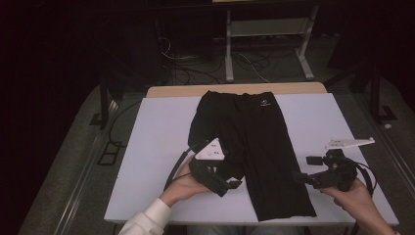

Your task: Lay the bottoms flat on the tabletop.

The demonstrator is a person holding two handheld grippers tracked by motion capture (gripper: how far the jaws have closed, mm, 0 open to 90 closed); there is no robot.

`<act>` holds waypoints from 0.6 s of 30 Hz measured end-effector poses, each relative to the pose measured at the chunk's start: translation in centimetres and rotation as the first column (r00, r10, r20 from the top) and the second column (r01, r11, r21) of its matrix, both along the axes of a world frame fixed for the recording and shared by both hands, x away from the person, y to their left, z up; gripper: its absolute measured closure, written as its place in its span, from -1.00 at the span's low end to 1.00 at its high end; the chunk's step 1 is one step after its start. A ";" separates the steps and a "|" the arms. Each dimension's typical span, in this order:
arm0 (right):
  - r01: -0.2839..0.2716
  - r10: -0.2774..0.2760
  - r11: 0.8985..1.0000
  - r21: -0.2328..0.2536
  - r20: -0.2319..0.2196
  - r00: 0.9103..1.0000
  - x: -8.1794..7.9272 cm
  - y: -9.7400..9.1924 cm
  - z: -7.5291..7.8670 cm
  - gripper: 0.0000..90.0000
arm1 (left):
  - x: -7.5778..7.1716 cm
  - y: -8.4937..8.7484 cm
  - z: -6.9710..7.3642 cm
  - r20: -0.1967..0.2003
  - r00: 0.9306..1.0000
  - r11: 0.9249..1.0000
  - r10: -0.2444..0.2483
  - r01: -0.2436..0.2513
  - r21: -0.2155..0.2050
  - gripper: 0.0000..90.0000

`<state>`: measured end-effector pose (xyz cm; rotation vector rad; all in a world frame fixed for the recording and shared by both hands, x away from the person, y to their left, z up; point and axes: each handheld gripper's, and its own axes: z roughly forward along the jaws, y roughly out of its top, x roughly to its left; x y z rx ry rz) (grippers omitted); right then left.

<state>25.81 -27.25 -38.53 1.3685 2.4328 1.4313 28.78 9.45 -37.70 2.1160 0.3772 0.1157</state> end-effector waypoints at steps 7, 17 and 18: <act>-0.047 0.047 0.999 -0.003 0.021 0.999 1.7 2.4 0.4 -1.00 | 1.2 2.4 0.3 0.000 0.997 0.997 0.078 -0.078 -0.026 -1.00; -0.088 0.088 0.996 0.006 0.023 0.996 3.4 5.3 -0.2 -1.00 | 2.0 3.6 -2.1 -0.055 0.990 0.992 0.130 -0.129 0.017 -1.00; -0.091 0.091 0.996 0.009 0.023 0.996 3.5 5.5 -0.2 -1.00 | 2.1 3.6 -2.5 -0.068 0.989 0.991 0.133 -0.131 0.025 -1.00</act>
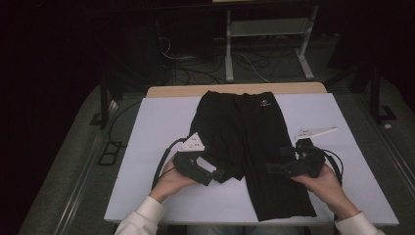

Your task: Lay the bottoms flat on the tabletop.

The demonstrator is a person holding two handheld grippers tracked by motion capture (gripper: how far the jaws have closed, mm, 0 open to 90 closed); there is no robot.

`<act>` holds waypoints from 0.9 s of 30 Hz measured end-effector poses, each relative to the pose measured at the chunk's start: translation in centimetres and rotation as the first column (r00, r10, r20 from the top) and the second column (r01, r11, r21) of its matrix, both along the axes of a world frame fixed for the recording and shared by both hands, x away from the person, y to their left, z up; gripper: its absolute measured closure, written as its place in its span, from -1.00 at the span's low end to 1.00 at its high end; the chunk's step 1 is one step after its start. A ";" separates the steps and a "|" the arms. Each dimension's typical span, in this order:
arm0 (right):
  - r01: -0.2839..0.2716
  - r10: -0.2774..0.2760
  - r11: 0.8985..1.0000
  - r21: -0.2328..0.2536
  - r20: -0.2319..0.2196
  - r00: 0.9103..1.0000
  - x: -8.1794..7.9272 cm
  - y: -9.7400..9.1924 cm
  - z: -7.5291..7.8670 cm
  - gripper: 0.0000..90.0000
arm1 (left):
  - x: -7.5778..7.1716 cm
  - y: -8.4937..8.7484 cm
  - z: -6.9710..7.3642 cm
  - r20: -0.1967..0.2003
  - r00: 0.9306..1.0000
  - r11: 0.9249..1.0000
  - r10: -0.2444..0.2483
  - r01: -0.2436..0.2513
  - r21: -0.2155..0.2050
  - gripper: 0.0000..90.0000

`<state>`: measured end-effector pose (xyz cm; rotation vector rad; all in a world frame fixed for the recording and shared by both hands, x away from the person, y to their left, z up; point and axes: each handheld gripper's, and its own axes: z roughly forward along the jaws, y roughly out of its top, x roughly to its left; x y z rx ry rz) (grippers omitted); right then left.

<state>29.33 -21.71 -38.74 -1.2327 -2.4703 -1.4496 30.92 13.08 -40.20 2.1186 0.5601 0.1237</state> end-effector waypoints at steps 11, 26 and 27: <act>-0.044 0.044 0.999 0.027 0.025 0.999 2.3 3.7 -1.2 -1.00 | 0.8 -0.3 -3.5 -0.107 0.994 0.995 -0.014 0.024 0.096 -0.68; -0.019 0.019 0.999 0.026 0.004 1.000 4.3 4.7 -2.8 -1.00 | 1.4 -1.7 -5.0 -0.151 0.988 0.986 -0.020 0.044 0.161 0.62; -0.020 0.020 0.999 0.028 0.002 1.000 4.5 4.8 -2.9 -0.96 | 1.5 -1.7 -5.0 -0.160 0.987 0.985 -0.020 0.046 0.164 0.85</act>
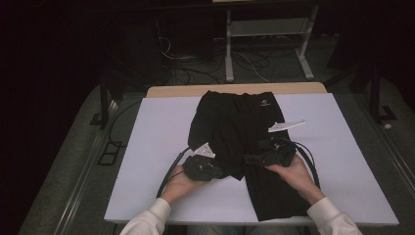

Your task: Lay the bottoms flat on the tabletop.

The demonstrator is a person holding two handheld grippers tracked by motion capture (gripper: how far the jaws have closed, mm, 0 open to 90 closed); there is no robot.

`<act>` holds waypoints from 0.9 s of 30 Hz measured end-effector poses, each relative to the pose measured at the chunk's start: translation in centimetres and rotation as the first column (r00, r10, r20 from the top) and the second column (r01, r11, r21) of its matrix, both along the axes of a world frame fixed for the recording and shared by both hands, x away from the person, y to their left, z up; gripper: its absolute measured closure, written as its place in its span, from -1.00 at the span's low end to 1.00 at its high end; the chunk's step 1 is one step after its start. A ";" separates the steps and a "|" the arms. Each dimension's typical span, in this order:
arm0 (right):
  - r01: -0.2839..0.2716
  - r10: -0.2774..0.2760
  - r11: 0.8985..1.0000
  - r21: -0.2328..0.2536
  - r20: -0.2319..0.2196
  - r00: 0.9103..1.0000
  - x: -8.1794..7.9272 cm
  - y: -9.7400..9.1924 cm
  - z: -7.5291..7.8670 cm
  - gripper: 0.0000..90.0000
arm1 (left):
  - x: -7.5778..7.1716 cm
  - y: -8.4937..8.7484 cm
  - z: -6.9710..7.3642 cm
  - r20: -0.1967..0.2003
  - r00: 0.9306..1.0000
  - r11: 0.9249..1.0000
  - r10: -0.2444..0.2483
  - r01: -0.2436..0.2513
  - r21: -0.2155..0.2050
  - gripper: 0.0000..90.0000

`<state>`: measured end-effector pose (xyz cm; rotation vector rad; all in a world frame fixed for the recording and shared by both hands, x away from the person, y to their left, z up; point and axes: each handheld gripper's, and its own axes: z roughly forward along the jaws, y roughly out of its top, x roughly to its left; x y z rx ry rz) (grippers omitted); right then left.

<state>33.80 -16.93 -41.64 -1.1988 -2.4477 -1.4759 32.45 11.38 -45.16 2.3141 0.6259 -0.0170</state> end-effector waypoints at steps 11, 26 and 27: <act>0.009 -0.009 1.000 0.006 -0.004 1.000 -0.1 -0.5 0.4 -0.96 | -0.5 0.8 5.9 0.053 0.999 0.997 0.006 -0.001 -0.083 0.93; 0.063 -0.063 0.997 0.053 -0.001 0.998 -1.2 -4.0 1.2 -0.95 | 2.3 -5.0 10.1 0.049 0.997 0.991 -0.054 0.060 -0.119 0.93; 0.069 -0.068 0.996 0.052 -0.008 0.998 -1.3 -4.3 1.1 -0.95 | 2.6 -5.8 9.2 0.025 0.998 0.992 -0.061 0.063 -0.111 0.93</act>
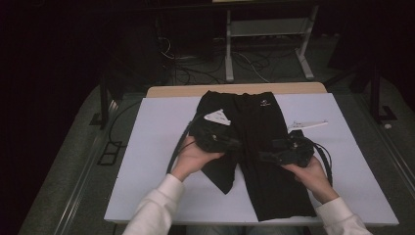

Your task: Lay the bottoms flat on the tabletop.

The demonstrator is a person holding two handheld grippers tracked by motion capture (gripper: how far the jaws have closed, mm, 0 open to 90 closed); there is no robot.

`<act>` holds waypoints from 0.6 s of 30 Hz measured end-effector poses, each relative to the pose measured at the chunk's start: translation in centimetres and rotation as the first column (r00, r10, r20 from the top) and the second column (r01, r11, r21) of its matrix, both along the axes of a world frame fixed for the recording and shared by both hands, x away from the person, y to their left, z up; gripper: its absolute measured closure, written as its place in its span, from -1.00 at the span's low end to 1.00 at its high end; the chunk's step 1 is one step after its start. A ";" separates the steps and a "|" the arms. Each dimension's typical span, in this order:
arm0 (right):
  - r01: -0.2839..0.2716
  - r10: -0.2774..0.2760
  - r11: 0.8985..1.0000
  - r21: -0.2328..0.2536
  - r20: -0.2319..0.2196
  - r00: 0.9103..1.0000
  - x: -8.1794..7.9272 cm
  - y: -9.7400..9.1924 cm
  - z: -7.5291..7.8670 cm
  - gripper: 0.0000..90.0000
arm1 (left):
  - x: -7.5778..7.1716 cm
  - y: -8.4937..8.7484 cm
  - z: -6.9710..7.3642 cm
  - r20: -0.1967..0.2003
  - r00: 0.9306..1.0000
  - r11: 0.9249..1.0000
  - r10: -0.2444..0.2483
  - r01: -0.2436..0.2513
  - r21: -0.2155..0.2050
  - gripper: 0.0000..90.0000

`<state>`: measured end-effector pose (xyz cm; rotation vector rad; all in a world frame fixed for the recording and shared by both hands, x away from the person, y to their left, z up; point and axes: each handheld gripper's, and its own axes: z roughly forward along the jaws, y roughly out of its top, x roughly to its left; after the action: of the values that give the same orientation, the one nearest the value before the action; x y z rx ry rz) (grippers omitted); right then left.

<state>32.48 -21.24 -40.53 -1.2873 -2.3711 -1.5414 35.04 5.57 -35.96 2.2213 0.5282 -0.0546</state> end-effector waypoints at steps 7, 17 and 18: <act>0.014 -0.015 0.999 -0.030 -0.026 1.000 -0.8 -1.8 -0.8 -0.95 | 1.2 -3.9 -4.7 -0.079 0.997 0.998 -0.019 0.023 0.052 0.91; 0.012 -0.015 0.999 -0.049 -0.065 0.998 -0.2 -1.7 -1.7 -0.95 | 1.6 -2.8 -4.6 -0.061 0.996 0.998 0.063 -0.062 0.014 0.14; 0.010 -0.014 0.999 -0.051 -0.067 0.998 -0.1 -1.6 -1.8 -0.95 | 1.6 -2.3 -4.4 -0.055 0.996 0.998 0.068 -0.068 0.007 0.09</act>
<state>32.35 -22.88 -42.34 -1.3439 -2.3802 -1.4254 36.64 3.24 -40.34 2.2099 0.6343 -0.0793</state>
